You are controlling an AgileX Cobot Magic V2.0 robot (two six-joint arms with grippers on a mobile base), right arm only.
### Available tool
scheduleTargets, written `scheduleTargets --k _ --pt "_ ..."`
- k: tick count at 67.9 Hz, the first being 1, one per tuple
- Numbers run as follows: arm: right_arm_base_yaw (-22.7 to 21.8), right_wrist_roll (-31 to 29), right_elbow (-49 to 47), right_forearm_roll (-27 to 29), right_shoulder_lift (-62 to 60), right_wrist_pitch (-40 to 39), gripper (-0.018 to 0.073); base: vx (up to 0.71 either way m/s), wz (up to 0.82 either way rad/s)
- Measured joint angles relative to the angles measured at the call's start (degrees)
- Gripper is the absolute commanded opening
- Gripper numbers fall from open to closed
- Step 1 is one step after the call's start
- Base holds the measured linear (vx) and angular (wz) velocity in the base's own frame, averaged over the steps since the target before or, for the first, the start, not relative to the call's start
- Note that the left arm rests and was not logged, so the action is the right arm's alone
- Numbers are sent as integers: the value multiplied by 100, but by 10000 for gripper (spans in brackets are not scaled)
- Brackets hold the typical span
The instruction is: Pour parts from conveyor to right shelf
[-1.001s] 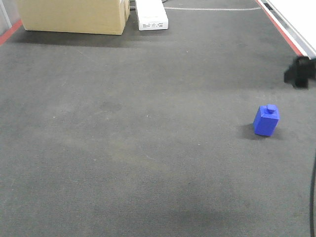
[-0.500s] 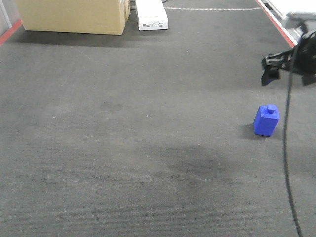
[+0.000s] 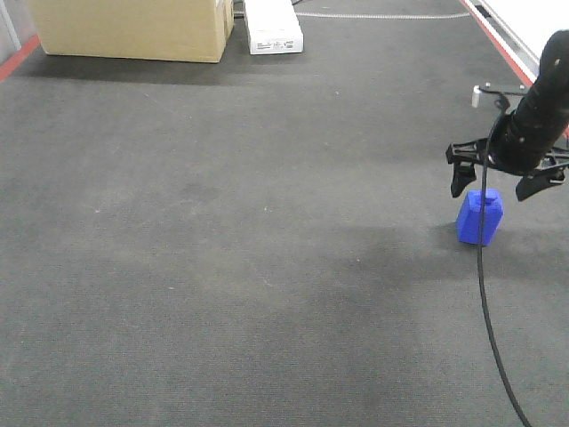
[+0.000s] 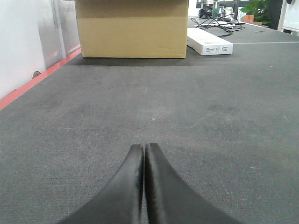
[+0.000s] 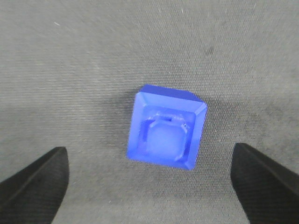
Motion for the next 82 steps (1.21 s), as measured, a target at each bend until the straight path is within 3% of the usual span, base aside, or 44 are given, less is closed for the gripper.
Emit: scheduleTargets --k 41,82 --pt "0 169 -7 -100 290 1 643 0 0" --pt "0 348 -23 -100 578 -563 608 0 0"
